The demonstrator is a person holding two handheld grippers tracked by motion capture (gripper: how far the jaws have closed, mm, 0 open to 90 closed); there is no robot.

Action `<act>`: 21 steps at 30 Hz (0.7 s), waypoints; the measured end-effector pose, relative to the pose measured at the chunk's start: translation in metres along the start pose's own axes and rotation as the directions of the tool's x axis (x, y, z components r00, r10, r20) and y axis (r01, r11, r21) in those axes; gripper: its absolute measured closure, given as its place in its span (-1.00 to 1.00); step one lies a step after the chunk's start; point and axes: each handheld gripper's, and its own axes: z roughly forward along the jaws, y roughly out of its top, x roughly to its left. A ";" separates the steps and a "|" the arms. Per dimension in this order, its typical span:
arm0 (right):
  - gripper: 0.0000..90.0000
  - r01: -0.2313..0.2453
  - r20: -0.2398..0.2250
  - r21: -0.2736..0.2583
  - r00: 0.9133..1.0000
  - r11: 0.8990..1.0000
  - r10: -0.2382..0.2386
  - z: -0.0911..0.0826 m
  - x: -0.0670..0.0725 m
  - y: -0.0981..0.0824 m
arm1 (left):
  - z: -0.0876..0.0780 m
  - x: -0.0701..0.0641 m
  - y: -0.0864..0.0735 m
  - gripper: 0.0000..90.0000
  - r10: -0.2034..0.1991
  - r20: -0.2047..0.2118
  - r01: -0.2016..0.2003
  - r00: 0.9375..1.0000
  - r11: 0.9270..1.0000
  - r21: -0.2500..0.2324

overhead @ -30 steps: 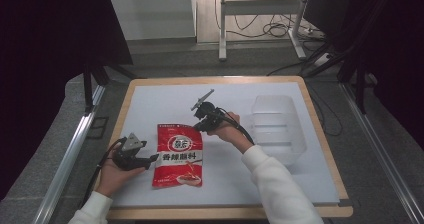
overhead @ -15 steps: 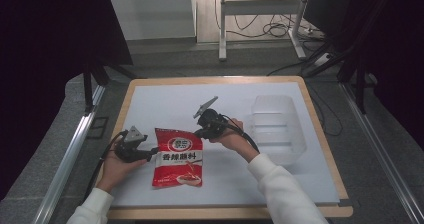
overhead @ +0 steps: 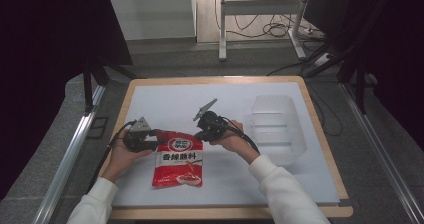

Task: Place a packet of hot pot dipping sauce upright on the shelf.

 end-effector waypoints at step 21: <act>0.27 -0.014 0.068 -0.015 0.998 1.000 0.015 -0.002 -0.002 -0.007 | -0.017 -0.023 -0.012 0.98 0.093 0.023 -0.093 0.995 0.995 0.023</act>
